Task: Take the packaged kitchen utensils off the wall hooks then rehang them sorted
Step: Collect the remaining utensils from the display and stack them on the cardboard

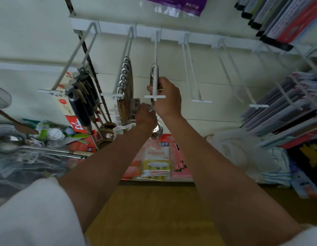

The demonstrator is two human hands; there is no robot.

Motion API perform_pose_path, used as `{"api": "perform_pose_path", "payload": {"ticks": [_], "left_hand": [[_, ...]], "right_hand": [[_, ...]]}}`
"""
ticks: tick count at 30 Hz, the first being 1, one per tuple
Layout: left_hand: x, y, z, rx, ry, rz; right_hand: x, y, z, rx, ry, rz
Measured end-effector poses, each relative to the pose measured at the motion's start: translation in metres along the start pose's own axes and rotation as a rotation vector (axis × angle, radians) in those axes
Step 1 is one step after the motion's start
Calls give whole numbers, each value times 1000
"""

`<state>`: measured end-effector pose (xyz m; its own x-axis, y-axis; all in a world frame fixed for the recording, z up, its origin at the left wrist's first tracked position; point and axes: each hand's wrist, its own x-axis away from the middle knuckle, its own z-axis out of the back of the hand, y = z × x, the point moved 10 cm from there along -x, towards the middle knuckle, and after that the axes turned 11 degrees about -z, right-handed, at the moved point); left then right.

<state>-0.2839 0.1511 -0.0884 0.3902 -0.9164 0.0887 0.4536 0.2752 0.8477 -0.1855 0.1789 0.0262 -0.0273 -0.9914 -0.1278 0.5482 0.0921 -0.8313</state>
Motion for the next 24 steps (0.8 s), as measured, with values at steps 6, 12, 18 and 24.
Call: {"api": "perform_pose_path", "payload": {"ticks": [6, 12, 18, 24], "left_hand": [[-5, -17, -8, -209, -69, -19], [13, -18, -12, -227, -69, -153], [43, -14, -5, -196, -63, -312], [81, -8, -1, -145, -107, -428]], "right_hand": [[2, 3, 3, 4, -115, 15], [26, 5, 12, 63, -186, 31], [56, 2, 24, 91, -186, 31], [86, 1, 39, 159, -159, 2]]}}
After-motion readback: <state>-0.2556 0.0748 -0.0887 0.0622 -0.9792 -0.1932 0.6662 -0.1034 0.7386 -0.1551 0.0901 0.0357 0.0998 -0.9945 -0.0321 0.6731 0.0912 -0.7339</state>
